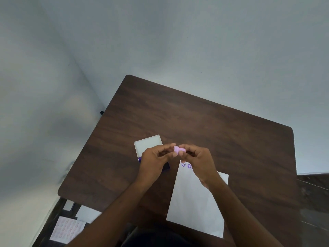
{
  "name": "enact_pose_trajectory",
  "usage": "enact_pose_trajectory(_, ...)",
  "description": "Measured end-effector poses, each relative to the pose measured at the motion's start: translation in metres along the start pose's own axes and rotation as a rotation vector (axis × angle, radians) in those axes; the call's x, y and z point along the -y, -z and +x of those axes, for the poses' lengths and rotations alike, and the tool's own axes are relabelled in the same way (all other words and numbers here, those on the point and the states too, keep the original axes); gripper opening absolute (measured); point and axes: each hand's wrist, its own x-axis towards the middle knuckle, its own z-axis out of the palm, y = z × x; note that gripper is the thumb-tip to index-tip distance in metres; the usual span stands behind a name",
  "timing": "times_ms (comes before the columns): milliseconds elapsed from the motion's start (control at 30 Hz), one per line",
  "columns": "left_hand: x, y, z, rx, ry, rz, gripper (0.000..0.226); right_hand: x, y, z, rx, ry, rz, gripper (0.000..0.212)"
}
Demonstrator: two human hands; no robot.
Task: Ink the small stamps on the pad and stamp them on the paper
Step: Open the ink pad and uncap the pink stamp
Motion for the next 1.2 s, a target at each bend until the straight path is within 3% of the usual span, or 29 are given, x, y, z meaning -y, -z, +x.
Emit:
enact_pose_trajectory(567, -0.002, 0.003, -0.001, -0.037, 0.021, 0.096, 0.030, 0.001, 0.001, 0.000, -0.004, 0.054, -0.061, 0.022)
enact_pose_trajectory(800, -0.002, 0.016, -0.004, 0.086, 0.135, -0.307, 0.029, 0.001, 0.001, -0.002, 0.006, 0.027, 0.015, 0.018)
enact_pose_trajectory(1200, 0.044, 0.067, -0.030, -0.094, 0.261, -0.360, 0.038, 0.005, -0.038, -0.002, 0.132, -0.043, 0.076, 0.017)
